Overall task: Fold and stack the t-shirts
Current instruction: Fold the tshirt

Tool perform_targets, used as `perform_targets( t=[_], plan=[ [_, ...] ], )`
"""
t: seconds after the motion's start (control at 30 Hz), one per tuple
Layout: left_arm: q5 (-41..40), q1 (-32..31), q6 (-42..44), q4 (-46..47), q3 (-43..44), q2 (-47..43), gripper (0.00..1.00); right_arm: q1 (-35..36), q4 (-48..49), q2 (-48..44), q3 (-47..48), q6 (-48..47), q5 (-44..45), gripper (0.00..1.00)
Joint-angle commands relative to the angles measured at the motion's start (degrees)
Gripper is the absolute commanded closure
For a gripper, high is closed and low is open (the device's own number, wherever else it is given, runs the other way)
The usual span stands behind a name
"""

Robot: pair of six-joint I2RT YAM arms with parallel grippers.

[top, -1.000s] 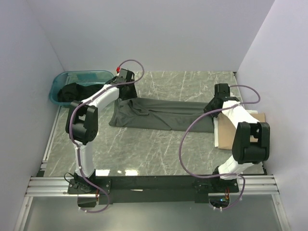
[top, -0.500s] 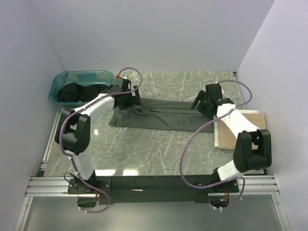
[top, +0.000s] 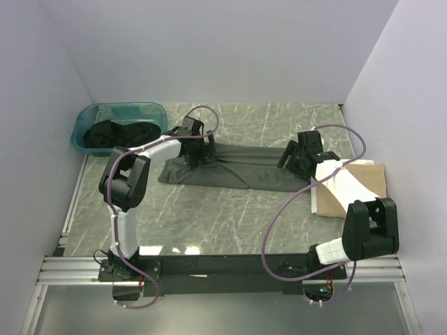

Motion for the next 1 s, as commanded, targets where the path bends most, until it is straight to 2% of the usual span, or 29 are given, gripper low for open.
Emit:
perform_targets(
  t=[0.0, 0.27, 0.37, 0.43, 0.5, 0.63, 0.77, 0.97],
  plan=[
    [-0.3, -0.5, 0.3, -0.1, 2.4, 0.3, 0.01, -0.6, 0.2, -2.8, 0.3, -0.8, 2.2, 0.19],
    [-0.8, -0.5, 1.7, 1.3, 6.1, 3.4, 0.01, -1.6, 1.1, -3.4, -0.5, -1.2, 1.3, 0.19],
    [1.2, -0.5, 1.8, 1.3, 11.1, 7.8, 0.01, -2.1, 0.5, -4.1, -0.3, -1.5, 1.9, 0.19],
    [0.6, -0.5, 2.3, -0.7, 17.6, 11.2, 0.01, -2.5, 0.1, -4.9, -0.3, -1.8, 2.1, 0.19],
    [-0.5, -0.5, 2.8, -1.9, 23.4, 12.8, 0.01, -2.6, 0.1, -5.7, -0.4, -1.9, 2.0, 0.19],
    [-3.1, -0.5, 3.7, -5.0, 29.3, 13.8, 0.01, -2.6, 0.1, -6.4, -1.0, -1.9, 1.4, 0.19],
    [-4.9, -0.5, 3.9, -5.0, 26.3, 9.9, 0.0, -2.6, 0.7, -6.9, -1.9, -2.0, 0.9, 0.19],
    [-5.9, -0.5, 2.0, -3.8, 14.8, 0.5, 0.0, -2.6, 2.0, -3.2, 0.7, -3.1, -1.4, 0.19]
  ],
)
